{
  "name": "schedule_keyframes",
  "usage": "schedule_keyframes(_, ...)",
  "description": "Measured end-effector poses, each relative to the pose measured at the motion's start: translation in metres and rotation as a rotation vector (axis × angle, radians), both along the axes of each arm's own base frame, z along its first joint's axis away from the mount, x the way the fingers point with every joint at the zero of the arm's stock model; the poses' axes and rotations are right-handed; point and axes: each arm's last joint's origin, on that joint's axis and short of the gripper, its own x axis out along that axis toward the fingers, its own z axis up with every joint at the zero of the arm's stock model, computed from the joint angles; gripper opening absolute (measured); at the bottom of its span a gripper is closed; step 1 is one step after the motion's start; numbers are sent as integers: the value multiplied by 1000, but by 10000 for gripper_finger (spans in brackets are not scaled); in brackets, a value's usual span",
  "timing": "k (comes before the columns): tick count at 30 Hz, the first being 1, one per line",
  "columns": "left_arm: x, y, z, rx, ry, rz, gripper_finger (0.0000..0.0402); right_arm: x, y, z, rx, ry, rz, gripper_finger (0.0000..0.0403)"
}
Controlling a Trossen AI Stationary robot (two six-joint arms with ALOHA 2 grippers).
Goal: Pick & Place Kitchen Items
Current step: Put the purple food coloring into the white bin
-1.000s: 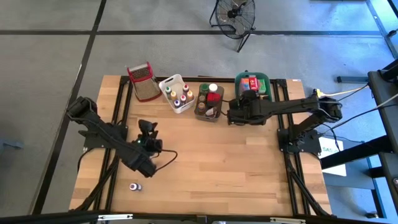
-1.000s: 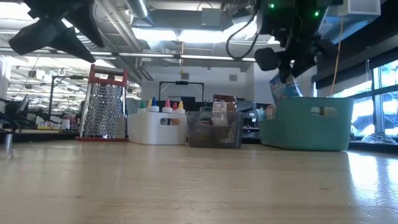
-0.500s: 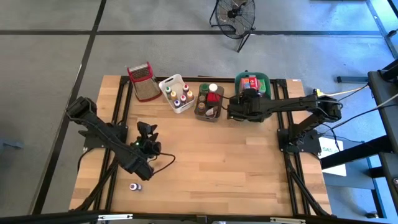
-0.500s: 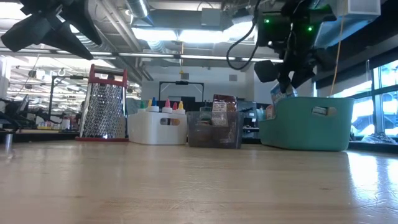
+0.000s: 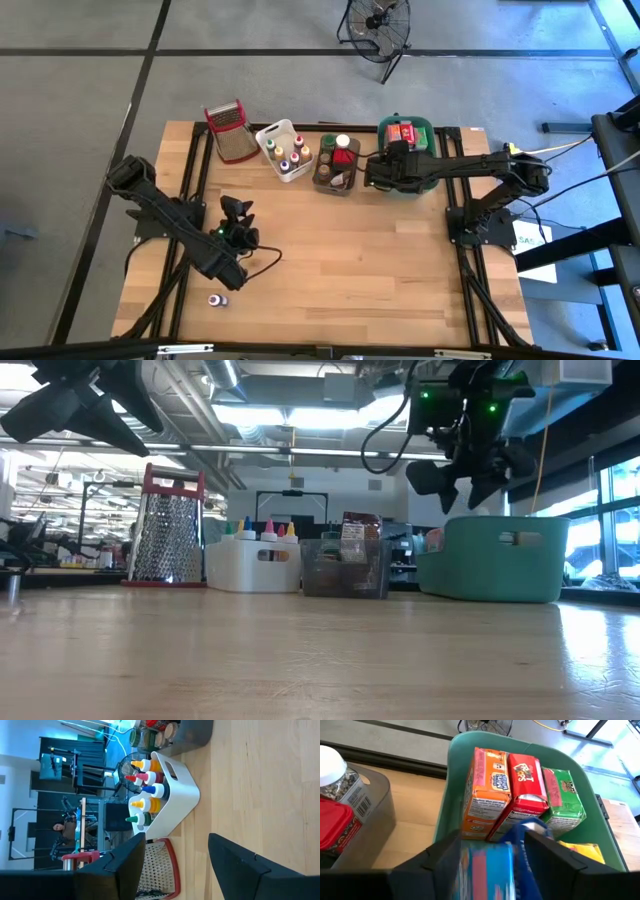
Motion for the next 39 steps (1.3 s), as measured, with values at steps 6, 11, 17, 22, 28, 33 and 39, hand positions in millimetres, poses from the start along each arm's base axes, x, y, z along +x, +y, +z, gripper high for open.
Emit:
schedule_keyframes(6,0,0,0,-1,1,0,212,0,0,0,-6,12,7,241)
schedule_keyframes(11,0,0,0,-1,2,0,212,0,1,3,-53,77,50,242)
schedule_keyframes(17,-1,1,1,28,71,-28,212,11,3,25,-96,139,148,242)
schedule_keyframes(22,-1,3,14,-42,138,28,212,24,11,45,-54,143,281,242)
schedule_keyframes(28,-8,0,44,-370,237,57,212,36,27,50,-41,132,429,242)
schedule_keyframes(33,-19,-1,73,-655,242,91,212,39,39,48,-50,113,478,242)
schedule_keyframes(39,-38,-3,88,-871,208,171,212,41,58,36,-2,59,557,242)
